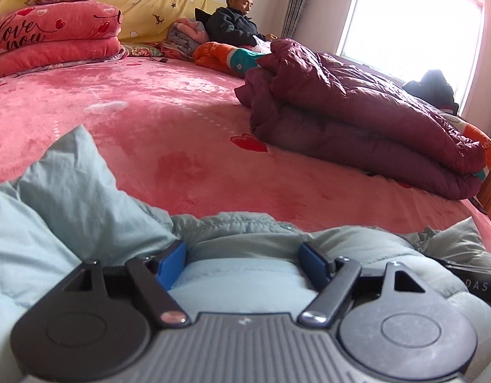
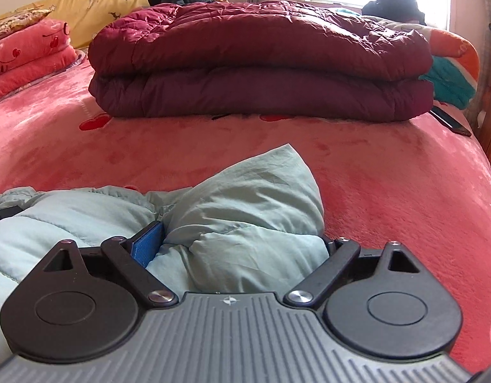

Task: Fold large clothes

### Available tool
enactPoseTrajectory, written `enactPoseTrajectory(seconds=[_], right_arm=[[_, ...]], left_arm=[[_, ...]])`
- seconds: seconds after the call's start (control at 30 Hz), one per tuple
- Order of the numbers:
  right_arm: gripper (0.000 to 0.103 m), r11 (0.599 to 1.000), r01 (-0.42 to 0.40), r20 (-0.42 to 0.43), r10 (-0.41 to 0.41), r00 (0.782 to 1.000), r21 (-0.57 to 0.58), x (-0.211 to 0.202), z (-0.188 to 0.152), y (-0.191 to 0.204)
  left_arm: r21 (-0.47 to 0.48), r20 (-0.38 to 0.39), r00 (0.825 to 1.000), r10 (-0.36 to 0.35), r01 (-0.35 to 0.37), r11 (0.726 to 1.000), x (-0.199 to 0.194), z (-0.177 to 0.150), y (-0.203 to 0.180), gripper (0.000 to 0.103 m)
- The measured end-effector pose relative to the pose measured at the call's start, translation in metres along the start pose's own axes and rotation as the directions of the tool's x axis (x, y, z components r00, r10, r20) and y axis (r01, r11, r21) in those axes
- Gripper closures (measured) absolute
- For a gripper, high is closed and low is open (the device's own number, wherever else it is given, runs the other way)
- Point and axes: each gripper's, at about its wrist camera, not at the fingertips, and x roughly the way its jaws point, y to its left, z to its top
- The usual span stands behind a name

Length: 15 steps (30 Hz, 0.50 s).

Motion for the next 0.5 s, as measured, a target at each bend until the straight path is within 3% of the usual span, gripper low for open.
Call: enactPoseTrajectory(seconds=[0.13, 0.3, 0.4, 0.5], right_arm=[[0.0, 1.0, 0.0, 0.006, 0.0, 1.0, 0.003, -0.003, 0.003, -0.001], [0.0, 0.996, -0.056, 0.018, 0.055, 0.998, 0.065, -0.017, 0.004, -0.014], [0.0, 0.981, -0.111, 0.062, 0.103, 0.993, 0.16, -0.04, 0.006, -0.034], [0.0, 0.971, -0.1, 0.1, 0.08, 0.992, 0.217, -0.067, 0.008, -0.049]], left_arm=[[0.006, 0.0, 1.0, 0.005, -0.005, 1.0, 0.0, 0.001, -0.001, 0.025], [-0.005, -0.033, 0.999, 0.003, -0.003, 1.0, -0.01, 0.009, -0.001, 0.024], [-0.041, -0.046, 0.999, -0.013, 0.011, 0.999, -0.036, 0.018, 0.0, 0.018], [-0.063, -0.024, 0.999, -0.025, 0.024, 0.998, -0.07, 0.022, 0.0, 0.016]])
